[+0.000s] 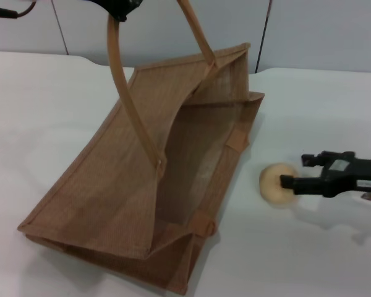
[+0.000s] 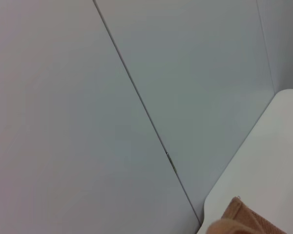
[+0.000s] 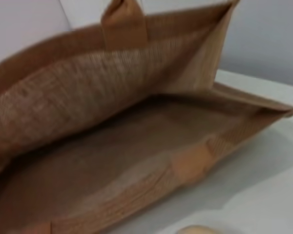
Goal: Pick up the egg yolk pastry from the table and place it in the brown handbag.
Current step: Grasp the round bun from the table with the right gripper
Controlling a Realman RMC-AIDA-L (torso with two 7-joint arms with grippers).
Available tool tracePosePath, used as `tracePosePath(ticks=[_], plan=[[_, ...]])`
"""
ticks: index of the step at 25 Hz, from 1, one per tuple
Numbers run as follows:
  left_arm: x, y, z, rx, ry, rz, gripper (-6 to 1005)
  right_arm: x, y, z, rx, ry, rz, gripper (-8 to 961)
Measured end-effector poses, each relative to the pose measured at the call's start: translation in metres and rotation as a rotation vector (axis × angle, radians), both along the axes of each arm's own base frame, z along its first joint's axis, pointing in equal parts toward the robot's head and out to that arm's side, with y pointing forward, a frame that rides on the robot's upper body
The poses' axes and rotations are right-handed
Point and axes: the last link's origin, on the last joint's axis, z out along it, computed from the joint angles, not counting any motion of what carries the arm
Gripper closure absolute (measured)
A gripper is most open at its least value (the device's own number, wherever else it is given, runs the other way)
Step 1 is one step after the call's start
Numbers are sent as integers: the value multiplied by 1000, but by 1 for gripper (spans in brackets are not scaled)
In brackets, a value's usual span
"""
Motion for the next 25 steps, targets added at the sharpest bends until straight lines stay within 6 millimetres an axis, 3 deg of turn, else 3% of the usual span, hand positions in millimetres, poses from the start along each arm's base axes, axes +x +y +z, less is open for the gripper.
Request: tracePosePath(ticks=[25], plan=[[9,1,-3,-14,3,-24,876,-9,10,-27,-52,-44,-3,77]])
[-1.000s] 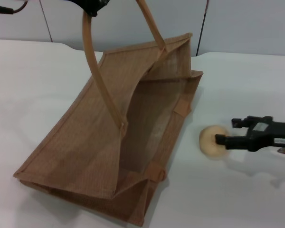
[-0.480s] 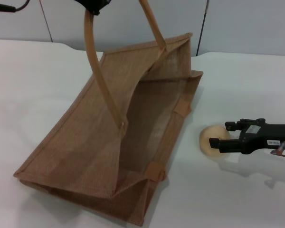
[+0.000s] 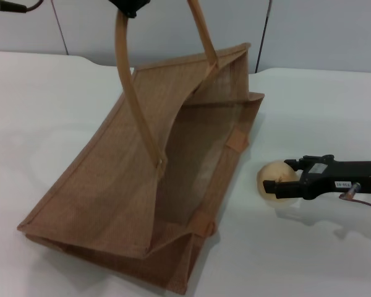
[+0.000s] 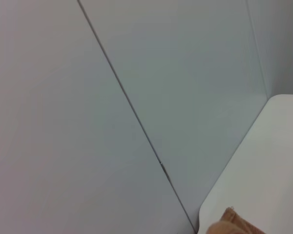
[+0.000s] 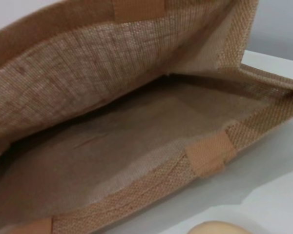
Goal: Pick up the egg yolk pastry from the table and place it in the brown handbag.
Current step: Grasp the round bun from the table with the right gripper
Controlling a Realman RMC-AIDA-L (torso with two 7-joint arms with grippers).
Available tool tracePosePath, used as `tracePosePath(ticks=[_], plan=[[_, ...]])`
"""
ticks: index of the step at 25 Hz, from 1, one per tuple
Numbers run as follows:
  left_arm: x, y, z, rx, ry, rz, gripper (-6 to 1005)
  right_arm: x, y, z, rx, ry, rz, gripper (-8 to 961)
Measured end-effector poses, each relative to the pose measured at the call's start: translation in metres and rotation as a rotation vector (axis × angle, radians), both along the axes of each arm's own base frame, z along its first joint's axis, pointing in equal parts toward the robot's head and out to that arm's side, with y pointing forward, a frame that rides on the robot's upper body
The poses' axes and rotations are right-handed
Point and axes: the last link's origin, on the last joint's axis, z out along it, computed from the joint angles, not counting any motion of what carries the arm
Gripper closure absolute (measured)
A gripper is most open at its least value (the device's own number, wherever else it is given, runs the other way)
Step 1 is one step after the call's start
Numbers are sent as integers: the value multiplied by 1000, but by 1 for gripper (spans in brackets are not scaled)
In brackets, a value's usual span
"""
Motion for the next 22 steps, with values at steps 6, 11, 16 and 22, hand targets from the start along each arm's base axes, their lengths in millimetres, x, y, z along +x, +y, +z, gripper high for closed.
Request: tracePosePath(ticks=[6,11,16,22], plan=[[2,0,0,-4,2,-5,875,-1,3,0,5,0,-1,78],[2,0,-1,-4,3,-5,875,-1,3,1,1,-2,-8,135],[3,0,-1,-4,3,-7,875,-1,4,-2,-27,-18,-29,193],[3,0,0,-4,5,-8,875,-3,6,-5,-50,-43,-42,331]])
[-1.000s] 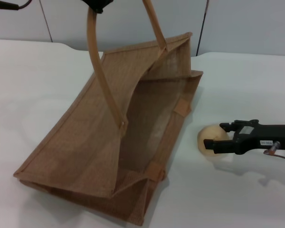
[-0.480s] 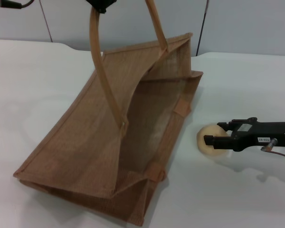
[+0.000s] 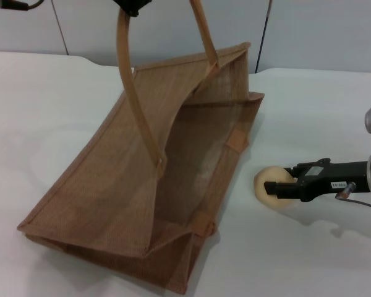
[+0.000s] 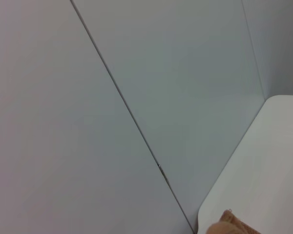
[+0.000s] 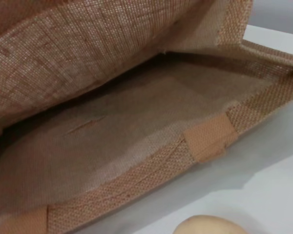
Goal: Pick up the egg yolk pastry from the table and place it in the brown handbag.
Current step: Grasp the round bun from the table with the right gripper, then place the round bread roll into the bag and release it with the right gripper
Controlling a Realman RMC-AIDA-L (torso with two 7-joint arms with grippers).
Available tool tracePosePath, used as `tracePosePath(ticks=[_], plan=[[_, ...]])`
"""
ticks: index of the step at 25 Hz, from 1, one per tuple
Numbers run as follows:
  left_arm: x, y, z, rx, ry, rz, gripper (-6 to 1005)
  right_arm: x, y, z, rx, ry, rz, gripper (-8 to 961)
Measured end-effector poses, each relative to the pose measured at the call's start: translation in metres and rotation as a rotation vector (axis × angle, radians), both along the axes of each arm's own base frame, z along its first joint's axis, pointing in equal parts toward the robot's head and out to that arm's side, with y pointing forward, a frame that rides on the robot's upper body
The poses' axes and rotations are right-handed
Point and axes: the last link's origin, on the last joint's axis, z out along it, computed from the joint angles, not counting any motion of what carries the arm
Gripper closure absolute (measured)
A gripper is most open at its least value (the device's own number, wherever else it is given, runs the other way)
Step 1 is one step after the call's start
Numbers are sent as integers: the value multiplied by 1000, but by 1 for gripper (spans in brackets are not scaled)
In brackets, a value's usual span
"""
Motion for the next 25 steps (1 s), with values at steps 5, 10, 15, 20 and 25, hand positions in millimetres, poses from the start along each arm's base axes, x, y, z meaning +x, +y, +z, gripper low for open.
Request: tracePosePath(ticks=[5,10,15,20,25], plan=[[0,0,0,-1,1,0,875,-2,2,1,5,7,-7,389],[-1,1,-1,1,9,3,875,-7,6,5,22,20,-21,410],[-3,2,-2,2,16,11,875,-10,9,9,32,24,-28,415],[-3,3,-2,4,15,11,874,-16,13,16,51,30,-12,430],[1,5,-3,2,17,-1,874,-37,16,36,70,62,49,445]])
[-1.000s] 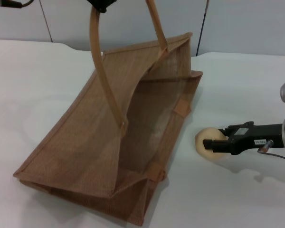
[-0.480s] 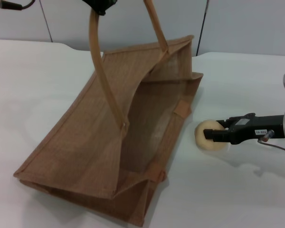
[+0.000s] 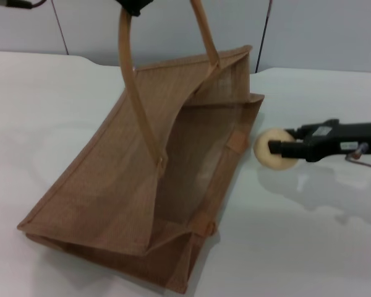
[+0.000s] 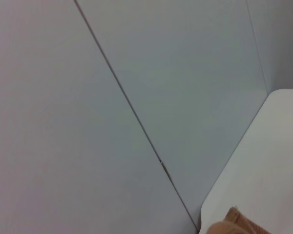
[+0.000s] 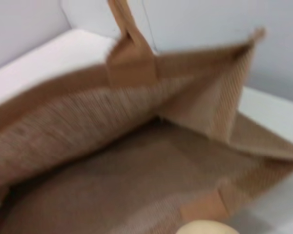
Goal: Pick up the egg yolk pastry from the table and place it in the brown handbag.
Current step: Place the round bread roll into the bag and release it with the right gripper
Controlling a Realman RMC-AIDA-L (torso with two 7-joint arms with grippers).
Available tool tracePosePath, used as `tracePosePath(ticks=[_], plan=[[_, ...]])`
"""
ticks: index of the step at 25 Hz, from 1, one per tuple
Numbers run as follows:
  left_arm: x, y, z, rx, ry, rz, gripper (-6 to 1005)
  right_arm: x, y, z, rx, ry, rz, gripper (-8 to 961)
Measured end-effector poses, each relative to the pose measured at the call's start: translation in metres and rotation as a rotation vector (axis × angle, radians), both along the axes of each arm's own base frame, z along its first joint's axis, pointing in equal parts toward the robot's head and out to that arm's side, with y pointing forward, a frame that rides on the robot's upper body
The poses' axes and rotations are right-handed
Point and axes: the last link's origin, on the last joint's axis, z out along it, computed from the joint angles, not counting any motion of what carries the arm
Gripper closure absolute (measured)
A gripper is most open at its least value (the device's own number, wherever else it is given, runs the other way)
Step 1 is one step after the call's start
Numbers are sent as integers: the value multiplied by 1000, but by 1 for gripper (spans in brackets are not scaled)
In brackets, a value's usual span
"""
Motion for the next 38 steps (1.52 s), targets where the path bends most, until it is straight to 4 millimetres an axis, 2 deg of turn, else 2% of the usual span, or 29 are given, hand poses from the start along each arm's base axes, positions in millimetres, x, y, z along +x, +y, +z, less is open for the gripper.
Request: tracePosePath(ticks=[4,9,13,22,29,35,38], plan=[[8,7,-4,-15,3,-19,874,-19,-3,11,-8,52,54,474],[24,9,-5,-18,-6,-62,874,-42,-7,9,-48,125,128,499],[47,9,-8,-30,-16,-124,874,-51,-3,5,-54,123,168,506],[69,4,-21,-58,-8,-192,874,-59,14,-16,-60,96,205,516],[71,4,-22,-60,-7,-196,873,-64,30,-28,-42,62,179,515],[66,5,-20,-51,-7,-180,873,-61,33,-25,-14,62,152,534],[65,5,-20,-50,-6,-178,873,-60,34,-25,-13,61,150,370]])
